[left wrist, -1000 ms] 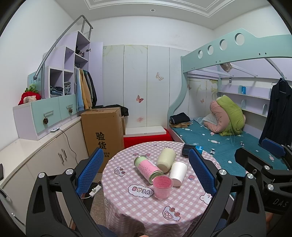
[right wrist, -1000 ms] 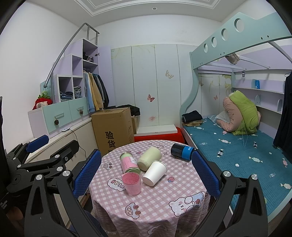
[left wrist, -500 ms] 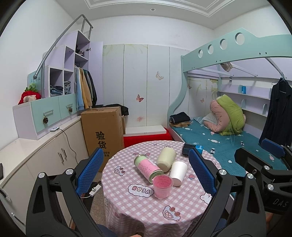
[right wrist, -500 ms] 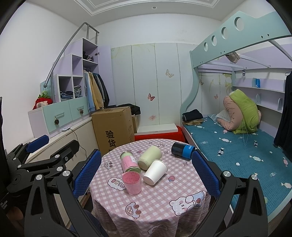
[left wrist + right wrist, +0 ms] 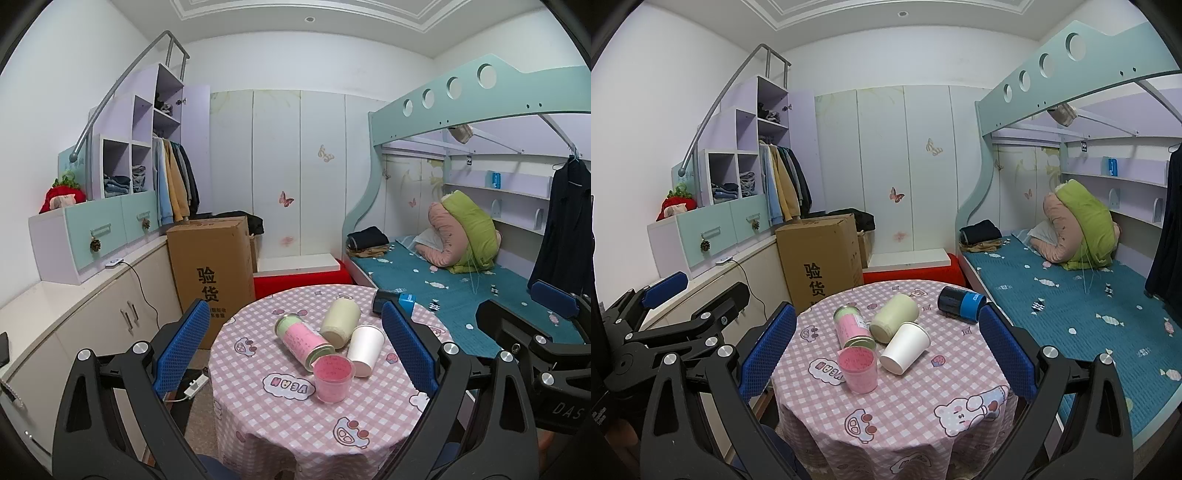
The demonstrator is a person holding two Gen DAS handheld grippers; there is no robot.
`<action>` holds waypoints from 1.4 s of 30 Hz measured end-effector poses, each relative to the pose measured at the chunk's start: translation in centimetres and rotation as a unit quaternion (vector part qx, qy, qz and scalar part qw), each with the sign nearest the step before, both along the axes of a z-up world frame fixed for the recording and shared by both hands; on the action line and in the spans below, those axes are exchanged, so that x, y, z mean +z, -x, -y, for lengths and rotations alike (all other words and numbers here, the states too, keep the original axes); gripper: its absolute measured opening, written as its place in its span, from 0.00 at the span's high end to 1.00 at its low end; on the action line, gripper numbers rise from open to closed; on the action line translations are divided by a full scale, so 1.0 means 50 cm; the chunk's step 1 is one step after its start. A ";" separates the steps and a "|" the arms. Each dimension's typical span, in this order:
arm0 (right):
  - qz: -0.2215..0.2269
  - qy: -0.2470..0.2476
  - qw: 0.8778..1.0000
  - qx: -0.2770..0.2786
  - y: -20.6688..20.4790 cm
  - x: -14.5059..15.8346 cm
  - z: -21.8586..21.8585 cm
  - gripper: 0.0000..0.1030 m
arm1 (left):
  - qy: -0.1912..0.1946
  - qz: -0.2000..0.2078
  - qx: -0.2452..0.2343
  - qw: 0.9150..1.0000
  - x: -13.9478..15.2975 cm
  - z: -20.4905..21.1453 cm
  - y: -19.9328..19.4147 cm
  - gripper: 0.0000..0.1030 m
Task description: Flip cup upright
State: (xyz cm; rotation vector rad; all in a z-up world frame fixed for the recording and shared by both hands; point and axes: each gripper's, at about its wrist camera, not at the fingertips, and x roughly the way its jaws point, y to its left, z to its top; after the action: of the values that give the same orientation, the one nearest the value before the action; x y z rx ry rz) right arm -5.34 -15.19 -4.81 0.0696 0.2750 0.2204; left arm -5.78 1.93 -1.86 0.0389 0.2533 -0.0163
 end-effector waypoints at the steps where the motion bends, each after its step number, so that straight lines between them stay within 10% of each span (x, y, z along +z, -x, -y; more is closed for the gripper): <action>1: 0.000 0.000 1.000 0.000 -0.001 0.000 0.000 0.07 | 0.001 -0.002 0.000 1.000 -0.003 0.001 -0.003 0.08; 42: -0.007 -0.001 1.000 0.002 -0.013 -0.011 0.001 0.07 | -0.001 -0.009 -0.001 1.000 -0.016 -0.006 -0.018 0.08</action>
State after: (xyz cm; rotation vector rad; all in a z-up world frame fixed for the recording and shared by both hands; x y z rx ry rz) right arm -4.68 -15.22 -5.36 0.0716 0.2883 0.2237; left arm -4.87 2.25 -2.64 0.0408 0.2709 -0.0179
